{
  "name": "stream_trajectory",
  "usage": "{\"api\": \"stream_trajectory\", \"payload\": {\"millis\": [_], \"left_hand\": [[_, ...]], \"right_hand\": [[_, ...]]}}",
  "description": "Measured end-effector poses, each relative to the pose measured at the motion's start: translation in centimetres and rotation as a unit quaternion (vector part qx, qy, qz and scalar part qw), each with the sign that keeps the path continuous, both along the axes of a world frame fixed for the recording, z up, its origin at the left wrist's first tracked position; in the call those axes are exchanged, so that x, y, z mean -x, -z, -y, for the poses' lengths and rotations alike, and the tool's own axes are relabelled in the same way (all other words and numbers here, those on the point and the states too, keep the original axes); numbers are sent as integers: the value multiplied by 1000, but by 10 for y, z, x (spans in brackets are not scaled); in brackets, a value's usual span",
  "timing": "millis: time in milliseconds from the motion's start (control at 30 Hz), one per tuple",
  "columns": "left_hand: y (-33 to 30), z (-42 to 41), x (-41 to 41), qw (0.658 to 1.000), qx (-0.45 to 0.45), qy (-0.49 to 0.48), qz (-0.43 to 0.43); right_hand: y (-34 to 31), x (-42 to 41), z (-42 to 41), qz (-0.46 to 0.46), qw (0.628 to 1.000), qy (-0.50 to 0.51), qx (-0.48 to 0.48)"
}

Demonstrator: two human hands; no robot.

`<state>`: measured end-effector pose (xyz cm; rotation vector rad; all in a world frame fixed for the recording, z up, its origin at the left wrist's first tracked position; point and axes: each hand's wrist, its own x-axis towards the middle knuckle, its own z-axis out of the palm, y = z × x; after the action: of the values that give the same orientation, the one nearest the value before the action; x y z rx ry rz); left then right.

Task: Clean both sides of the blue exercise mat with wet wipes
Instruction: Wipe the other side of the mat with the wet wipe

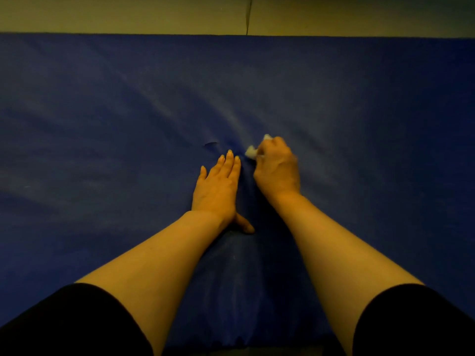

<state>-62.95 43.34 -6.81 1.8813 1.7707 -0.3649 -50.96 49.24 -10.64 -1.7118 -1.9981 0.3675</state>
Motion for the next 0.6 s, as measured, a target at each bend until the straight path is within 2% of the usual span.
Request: {"api": "stream_trajectory", "payload": {"millis": [100, 167, 300, 367, 400, 500, 600], "left_hand": [[1, 0, 0, 1000, -1, -4, -1], [1, 0, 0, 1000, -3, -6, -1], [2, -1, 1, 1000, -17, -9, 1], [1, -3, 2, 999, -44, -22, 14], [2, -5, 3, 996, -79, -34, 20], [1, -18, 6, 981, -177, -67, 45], [1, -42, 10, 988, -140, -49, 50]], "right_hand": [[-3, -34, -24, 23, 989, 143, 33], [-2, -41, -26, 27, 984, 175, 16], [3, -3, -4, -28, 999, 22, -40], [3, 4, -7, -7, 999, -23, -25], [1, -1, -14, 5, 1000, -4, -19], [-3, -32, -39, 31, 990, 134, 15], [-4, -32, -44, 22, 984, 175, 3]]}}
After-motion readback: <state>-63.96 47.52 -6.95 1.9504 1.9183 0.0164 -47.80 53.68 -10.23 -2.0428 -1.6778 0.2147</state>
